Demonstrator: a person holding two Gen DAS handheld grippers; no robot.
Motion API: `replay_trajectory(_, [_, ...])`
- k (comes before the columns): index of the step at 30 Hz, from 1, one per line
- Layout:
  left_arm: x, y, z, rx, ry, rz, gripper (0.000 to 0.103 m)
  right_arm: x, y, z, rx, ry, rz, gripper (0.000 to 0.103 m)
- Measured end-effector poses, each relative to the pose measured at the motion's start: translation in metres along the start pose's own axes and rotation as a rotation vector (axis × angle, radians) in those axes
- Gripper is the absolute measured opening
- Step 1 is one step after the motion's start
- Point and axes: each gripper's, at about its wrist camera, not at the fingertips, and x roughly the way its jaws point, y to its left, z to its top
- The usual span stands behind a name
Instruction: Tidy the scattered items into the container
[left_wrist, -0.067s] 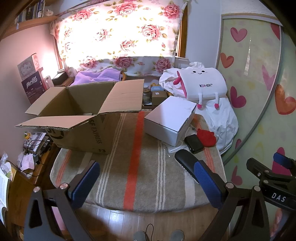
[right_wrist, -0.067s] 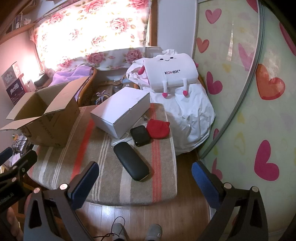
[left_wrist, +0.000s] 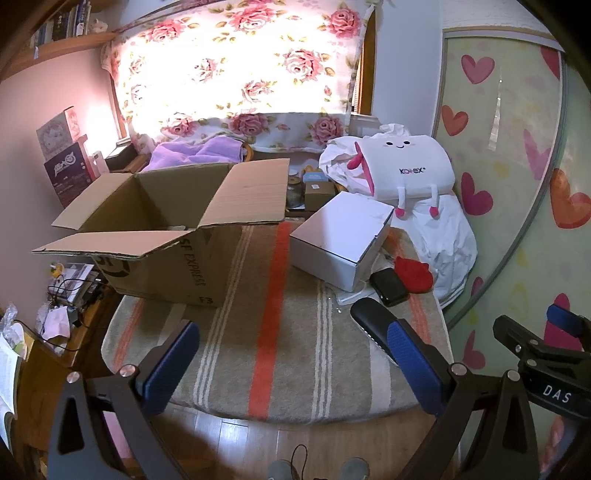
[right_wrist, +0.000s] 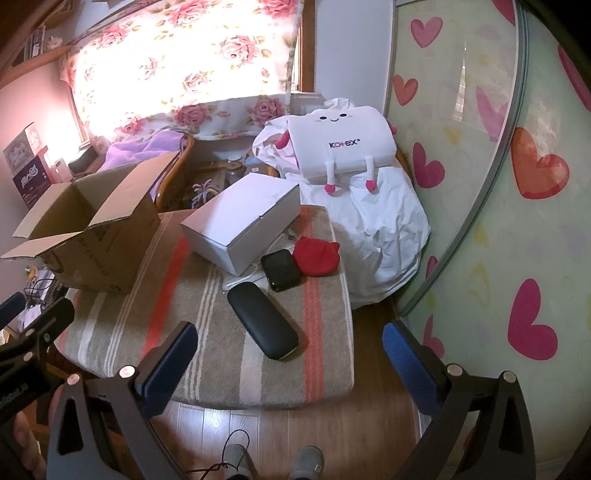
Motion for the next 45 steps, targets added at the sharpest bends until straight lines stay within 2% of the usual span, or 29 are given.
replay_trajectory(5, [-0.010,0.013,-0.001,-0.026,-0.003,0.002,0.103,-0.008,0.005,-0.005,-0.002,-0.023,0.002,0.103])
replay_trajectory(10, [-0.020,0.011,0.001,-0.006,-0.020,0.033,0.103,-0.014,0.005,-0.003,0.003,0.006,0.022,0.103])
replay_trajectory(45, [-0.015,0.011,0.000,-0.012,-0.018,0.031,0.103,-0.012,0.008,0.001,-0.010,0.008,0.012,0.103])
